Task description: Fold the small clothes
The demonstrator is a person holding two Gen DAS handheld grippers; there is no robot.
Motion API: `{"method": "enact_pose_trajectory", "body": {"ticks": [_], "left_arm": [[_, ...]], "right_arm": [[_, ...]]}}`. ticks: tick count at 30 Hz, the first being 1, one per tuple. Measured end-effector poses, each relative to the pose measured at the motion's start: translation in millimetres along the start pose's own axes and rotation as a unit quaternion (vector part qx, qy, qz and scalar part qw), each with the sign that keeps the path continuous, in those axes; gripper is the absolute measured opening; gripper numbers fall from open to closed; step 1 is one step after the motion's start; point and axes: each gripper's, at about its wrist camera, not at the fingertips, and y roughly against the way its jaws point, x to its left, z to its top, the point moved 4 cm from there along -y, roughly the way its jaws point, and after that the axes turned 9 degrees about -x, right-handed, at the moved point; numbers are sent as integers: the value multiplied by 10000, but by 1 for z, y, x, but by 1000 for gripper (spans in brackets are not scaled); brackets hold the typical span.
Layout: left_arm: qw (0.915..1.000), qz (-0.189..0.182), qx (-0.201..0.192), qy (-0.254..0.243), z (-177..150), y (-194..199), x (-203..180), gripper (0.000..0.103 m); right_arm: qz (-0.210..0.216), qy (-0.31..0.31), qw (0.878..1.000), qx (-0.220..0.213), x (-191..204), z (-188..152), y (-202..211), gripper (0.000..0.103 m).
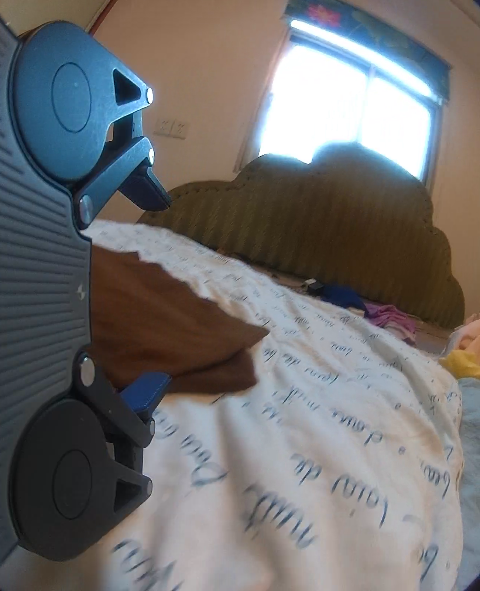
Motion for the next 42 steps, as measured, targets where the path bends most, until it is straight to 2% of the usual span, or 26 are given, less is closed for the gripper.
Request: {"method": "enact_pose_trajectory", "body": {"ticks": [2,4,6,10,11,12,13,14,15,16,17,19,21,23,25,27,28,29,30,31,35,37,38,41,42], "left_arm": [[9999,74,152,-23,-17,16,7,93],[9982,-16,584,117,-37,13,13,92],[9963,33,820,250,-52,1,14,93],[9967,51,798,158,-60,-24,1,94],[9966,15,806,152,-61,-29,-2,92],[9968,62,788,112,-61,-33,-4,82],[9964,183,826,104,-63,-35,-4,74],[9955,303,885,117,-64,-39,-2,60],[9955,326,882,151,-64,-41,-1,46],[9950,338,917,203,-64,-45,2,37],[9940,358,1006,243,-65,-46,4,21],[9930,409,1071,294,-65,-47,9,13],[9928,411,1103,222,-65,-45,7,11],[9921,422,1165,215,-64,-44,5,11],[9918,416,1184,223,-61,-40,4,11],[9919,379,1184,259,-60,-36,7,12],[9918,395,1185,269,-60,-34,9,13],[9917,391,1193,297,-61,-33,11,13],[9916,368,1197,331,-62,-33,14,14],[9914,349,1204,378,-63,-34,15,15],[9903,341,1216,584,-65,-36,20,22],[9903,345,1212,580,-65,-35,20,22],[9905,342,1208,565,-65,-35,20,23],[9905,313,1208,570,-65,-35,21,24],[9905,306,1208,588,-65,-34,22,24]], "right_arm": [[-46,-7,10000,9,-8,-16,15,94],[-63,95,9999,-20,-8,-28,23,94],[-158,238,9996,-60,0,-33,18,94],[-120,118,9998,91,8,-40,-16,95],[-183,135,9997,52,5,-43,-19,94],[-193,208,9996,-37,5,-43,-22,94],[-233,282,9992,-133,6,-44,-25,85],[-398,330,9986,-146,6,-44,-27,65],[-539,352,9978,-148,3,-45,-29,54],[-611,344,9974,-180,-1,-44,-28,36],[-609,311,9975,-194,-4,-45,-28,28],[-584,234,9979,-184,-11,-45,-24,20],[-612,218,9978,-149,-13,-45,-19,12],[-573,134,9982,-139,-13,-44,-15,12],[-497,-200,9985,-113,-14,-42,-8,14],[-538,-231,9979,-267,-10,-40,6,17],[-635,-132,9971,-406,-8,-39,14,28],[-761,-31,9955,-558,-6,-39,22,47],[-788,22,9949,-633,-5,-39,28,58],[-749,54,9952,-628,-4,-40,31,63],[-956,282,9940,-445,0,-45,23,64],[-1023,202,9937,-404,1,-48,14,64],[-967,106,9949,-253,2,-52,6,64],[-686,157,9960,558,14,-80,-21,63],[-748,332,9953,526,19,-84,-25,62]]}}
